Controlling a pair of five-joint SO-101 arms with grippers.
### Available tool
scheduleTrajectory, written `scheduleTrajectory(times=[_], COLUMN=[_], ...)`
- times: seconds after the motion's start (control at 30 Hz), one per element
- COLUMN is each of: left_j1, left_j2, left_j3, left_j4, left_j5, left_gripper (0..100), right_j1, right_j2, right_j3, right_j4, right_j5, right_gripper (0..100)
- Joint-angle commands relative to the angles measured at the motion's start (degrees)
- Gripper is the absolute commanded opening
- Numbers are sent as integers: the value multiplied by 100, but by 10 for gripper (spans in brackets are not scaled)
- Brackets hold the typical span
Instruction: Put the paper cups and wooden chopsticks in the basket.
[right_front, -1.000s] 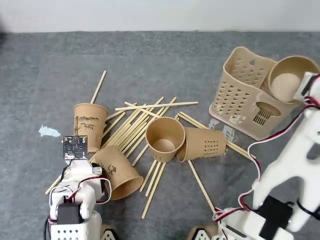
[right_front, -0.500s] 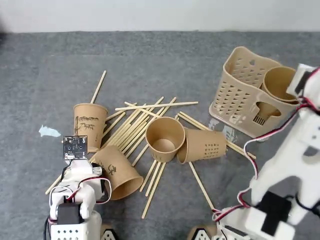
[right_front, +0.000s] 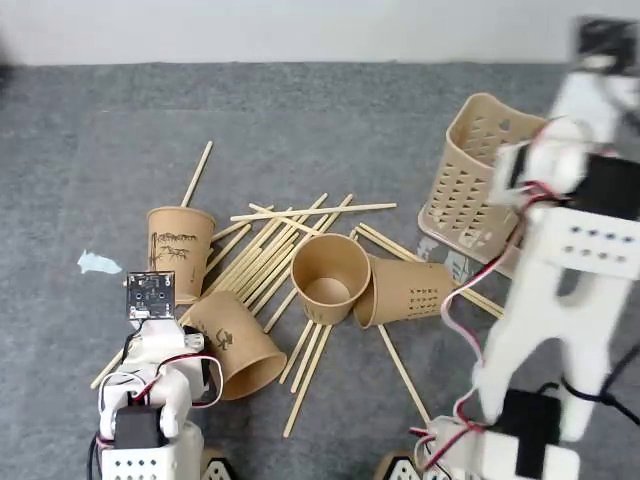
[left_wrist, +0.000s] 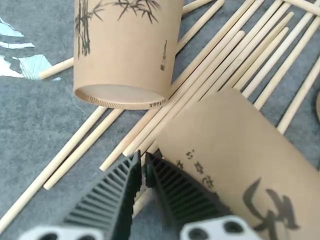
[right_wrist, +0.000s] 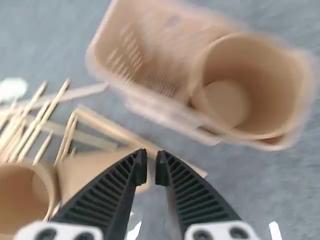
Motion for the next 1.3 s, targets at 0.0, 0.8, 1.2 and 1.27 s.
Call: scheduleTrajectory(times=[0.0,0.8,1.2,1.27], left_j1=[18,18,18,18], left_j2=[-62,-62,-62,-62], left_j3=[-48,-48,-48,-48], left_j4=[26,26,26,26], left_j5=[26,26,26,26], left_gripper=[14,14,14,14], right_j1=[-778,-2993,-2985,-2949], right_j2=[-505,-611,-673,-690], right_j3=[800,3675,3965,3912], right_j4=[215,-1859,-1930,-1921], right_j5=[-26,-835,-659,-580], right_gripper=[97,113,20,5])
